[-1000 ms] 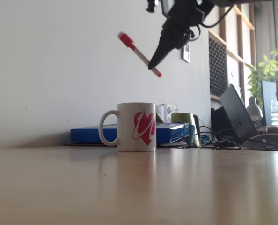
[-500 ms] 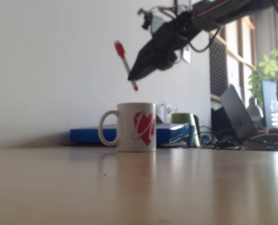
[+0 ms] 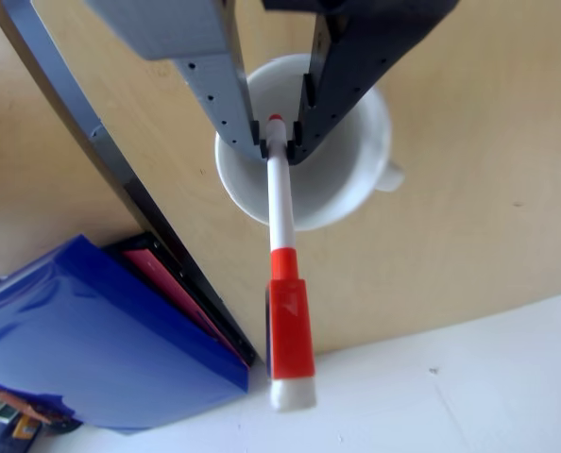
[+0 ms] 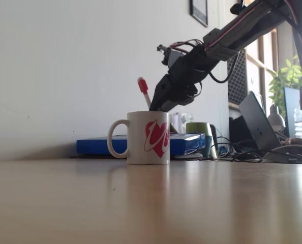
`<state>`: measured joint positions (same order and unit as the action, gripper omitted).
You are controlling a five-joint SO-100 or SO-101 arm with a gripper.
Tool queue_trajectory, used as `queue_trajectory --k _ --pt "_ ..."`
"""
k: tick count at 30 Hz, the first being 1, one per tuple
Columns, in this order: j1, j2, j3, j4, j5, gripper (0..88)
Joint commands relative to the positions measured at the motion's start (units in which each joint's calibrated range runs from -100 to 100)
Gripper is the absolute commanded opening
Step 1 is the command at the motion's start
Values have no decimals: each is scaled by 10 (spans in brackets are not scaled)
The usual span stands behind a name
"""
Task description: Grab the pen and place it in the cup.
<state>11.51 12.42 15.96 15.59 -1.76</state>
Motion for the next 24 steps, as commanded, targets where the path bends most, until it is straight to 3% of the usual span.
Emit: queue_trajectory --k 1,4,6,24 --pt "2 -4 -9 -12 3 36" --pt "0 -4 -6 -6 -2 178" --pt "0 -5 -5 -5 -2 222" --pt "-2 -8 -2 -3 5 220"
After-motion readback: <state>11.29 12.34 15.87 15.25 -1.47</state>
